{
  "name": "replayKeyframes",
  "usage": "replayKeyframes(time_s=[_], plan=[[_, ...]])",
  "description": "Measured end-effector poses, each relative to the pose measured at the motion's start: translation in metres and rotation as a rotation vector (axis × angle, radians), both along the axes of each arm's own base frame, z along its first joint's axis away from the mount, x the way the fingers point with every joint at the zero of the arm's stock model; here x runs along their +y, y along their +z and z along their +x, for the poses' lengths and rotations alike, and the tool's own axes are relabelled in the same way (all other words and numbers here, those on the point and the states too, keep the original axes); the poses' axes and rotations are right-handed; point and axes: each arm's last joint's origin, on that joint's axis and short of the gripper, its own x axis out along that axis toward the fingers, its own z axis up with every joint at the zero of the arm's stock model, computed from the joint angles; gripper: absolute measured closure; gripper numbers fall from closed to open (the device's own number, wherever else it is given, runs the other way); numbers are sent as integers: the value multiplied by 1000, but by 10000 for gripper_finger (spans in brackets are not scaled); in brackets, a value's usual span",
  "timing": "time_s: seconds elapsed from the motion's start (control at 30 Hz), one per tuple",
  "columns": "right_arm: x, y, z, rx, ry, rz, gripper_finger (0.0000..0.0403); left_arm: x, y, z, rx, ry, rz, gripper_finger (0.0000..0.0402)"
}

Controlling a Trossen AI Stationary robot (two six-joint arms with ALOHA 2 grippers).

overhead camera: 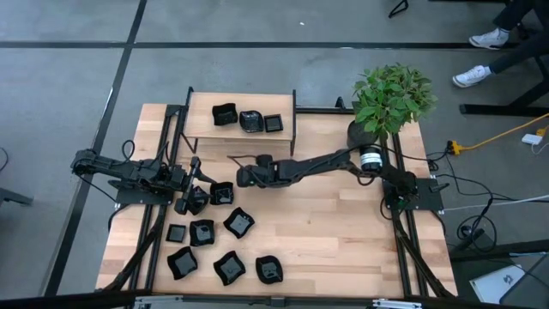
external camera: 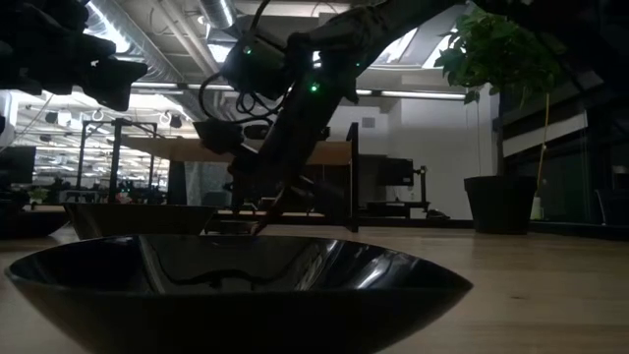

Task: Pick & Place Mini shaped plates
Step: Stack the square plate on top of the square plates on the shelf

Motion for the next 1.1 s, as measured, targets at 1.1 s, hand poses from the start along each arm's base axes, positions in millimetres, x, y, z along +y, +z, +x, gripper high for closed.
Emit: replayKeyframes(time_s=[1.1], plan=[[4,27,-7,65,146,-15,400,0,0,0,0,0,0,194]])
